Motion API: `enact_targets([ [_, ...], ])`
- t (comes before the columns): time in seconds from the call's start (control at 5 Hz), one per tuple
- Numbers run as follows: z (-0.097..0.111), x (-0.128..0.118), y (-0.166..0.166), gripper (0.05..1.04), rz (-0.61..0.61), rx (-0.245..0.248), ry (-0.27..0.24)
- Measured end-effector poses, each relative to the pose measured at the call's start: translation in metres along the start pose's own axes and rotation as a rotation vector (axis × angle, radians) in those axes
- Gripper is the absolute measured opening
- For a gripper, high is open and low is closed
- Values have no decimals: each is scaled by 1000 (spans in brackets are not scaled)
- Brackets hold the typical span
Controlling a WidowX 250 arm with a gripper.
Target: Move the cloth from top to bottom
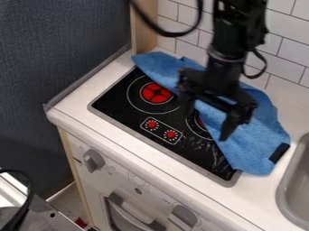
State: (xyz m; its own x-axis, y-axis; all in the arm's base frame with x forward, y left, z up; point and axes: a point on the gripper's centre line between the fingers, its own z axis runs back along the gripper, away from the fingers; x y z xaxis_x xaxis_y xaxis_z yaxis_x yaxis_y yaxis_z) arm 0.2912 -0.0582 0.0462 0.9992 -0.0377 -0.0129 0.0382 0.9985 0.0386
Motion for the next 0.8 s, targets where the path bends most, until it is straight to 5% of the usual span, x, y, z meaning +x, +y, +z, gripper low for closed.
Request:
enact_targets([
  [0.2, -10, 36, 0, 1000, -8, -1, -82],
  [0.8, -48, 75, 48, 1000, 21, -11, -141],
])
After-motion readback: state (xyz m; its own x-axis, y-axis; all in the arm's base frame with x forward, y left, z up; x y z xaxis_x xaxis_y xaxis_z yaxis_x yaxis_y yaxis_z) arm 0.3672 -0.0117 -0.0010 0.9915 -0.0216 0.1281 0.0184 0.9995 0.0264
